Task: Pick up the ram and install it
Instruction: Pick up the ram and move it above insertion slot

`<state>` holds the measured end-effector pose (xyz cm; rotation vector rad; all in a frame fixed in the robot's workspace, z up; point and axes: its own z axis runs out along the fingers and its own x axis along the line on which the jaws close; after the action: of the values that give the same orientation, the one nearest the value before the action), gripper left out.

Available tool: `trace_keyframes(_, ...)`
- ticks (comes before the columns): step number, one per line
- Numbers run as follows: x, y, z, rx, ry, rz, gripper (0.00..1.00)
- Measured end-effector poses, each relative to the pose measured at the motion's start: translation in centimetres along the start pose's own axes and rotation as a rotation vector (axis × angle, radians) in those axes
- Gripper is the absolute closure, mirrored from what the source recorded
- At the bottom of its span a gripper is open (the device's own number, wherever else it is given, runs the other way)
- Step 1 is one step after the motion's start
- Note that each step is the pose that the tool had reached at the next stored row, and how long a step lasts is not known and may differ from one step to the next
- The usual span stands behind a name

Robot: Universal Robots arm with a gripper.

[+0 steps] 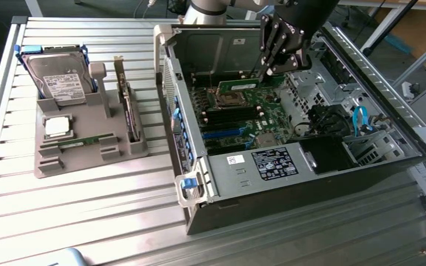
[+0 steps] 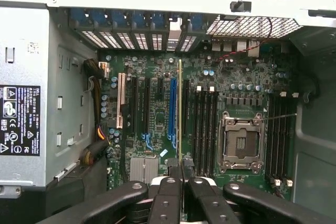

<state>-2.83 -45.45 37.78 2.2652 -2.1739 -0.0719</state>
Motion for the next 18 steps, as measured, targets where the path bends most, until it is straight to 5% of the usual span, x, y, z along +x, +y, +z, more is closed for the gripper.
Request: trace_keyframes(18, -1.9, -0.09, 0.30, 0.0000, 0.0000, 0.000, 0.88)
